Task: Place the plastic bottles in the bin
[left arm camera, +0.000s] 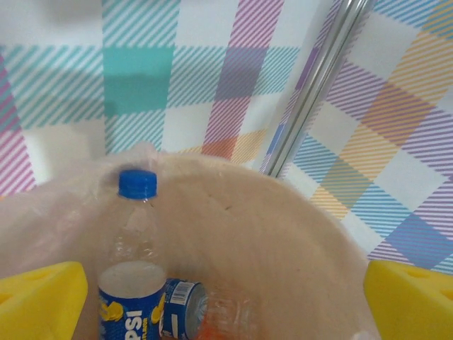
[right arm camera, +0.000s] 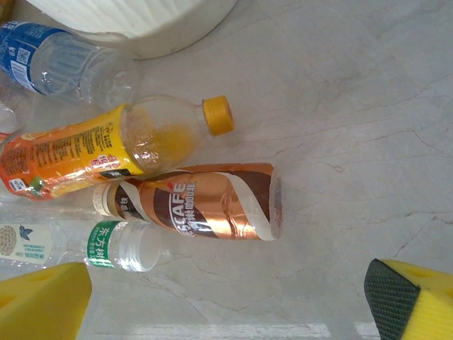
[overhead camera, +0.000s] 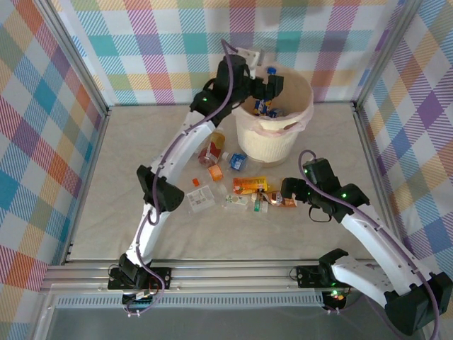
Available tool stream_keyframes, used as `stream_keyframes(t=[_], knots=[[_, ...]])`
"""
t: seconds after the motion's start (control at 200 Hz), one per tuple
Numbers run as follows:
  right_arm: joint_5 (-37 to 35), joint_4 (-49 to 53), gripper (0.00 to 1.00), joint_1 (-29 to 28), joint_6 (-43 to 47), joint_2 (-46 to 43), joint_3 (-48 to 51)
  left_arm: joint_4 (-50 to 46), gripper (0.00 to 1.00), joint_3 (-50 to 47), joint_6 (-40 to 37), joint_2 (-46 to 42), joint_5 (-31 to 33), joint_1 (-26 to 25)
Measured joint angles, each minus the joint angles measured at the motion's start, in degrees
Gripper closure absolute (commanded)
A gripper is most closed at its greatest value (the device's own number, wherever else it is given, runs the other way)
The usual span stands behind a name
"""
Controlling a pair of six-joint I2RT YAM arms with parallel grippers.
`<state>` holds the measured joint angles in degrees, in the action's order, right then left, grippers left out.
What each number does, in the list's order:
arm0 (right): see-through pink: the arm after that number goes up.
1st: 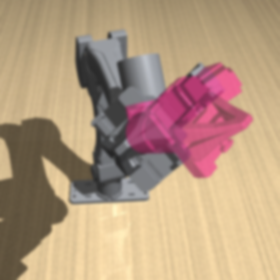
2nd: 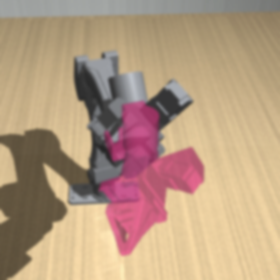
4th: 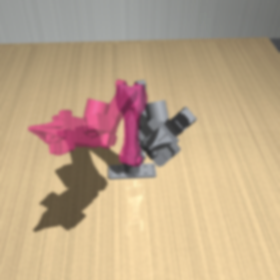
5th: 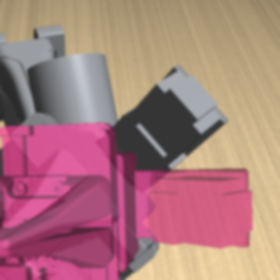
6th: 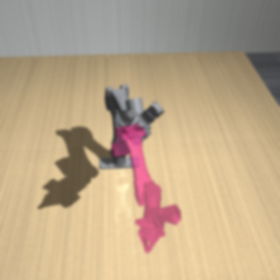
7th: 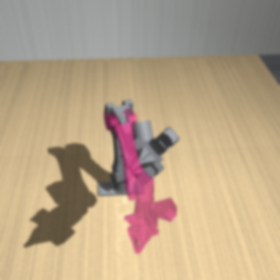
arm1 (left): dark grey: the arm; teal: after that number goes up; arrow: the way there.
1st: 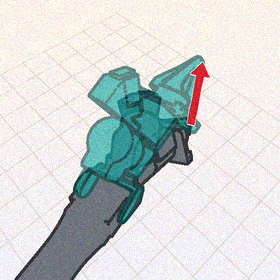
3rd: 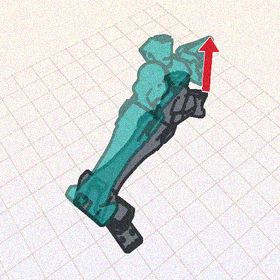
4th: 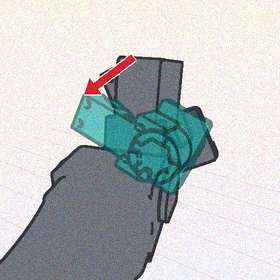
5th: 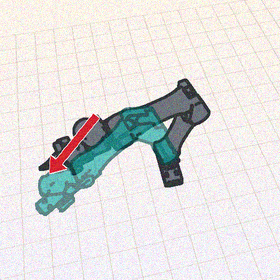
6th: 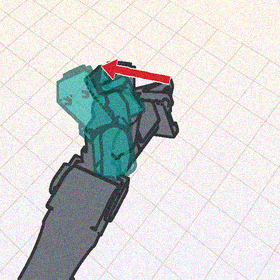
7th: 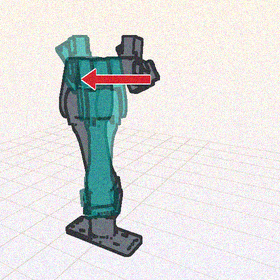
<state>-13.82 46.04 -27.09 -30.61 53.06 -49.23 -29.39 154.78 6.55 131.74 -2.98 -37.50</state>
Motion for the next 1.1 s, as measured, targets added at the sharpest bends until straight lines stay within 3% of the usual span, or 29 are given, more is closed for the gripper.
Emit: stream_keyframes(t=[0.24, 0.365, 0.555, 0.705, 0.865, 1.1], knots=[[1.4, -0.2, 0.0, 0.0, 0.5, 2.1, -1.1, -4.3, 0.0, -6.4, -0.2, -12.7, 3.8, 0.0], [3.4, -0.2, 0.0, 0.0, 1.5, 4.6, -1.6, -3.1, 0.0, -21.8, -0.2, -23.7, 7.0, 0.0], [6.8, -0.2, 0.0, 0.0, 2.4, 6.6, -1.7, 2.4, 0.0, -52.7, 0.8, -43.3, 15.9, 0.0], [7.9, -0.6, 0.0, 0.0, 2.4, 7.3, -1.8, 2.4, 0.0, -67.3, 0.5, -54.3, 22.0, 1.3], [8.0, -0.6, 0.0, 0.0, 2.3, 8.2, -3.7, -3.1, 0.0, -71.0, -3.7, -57.0, 24.3, 7.5], [6.5, -1.0, 0.0, 0.0, 0.1, 10.7, -5.3, -10.7, 0.0, -73.0, -9.7, -50.4, 21.0, 20.3]])
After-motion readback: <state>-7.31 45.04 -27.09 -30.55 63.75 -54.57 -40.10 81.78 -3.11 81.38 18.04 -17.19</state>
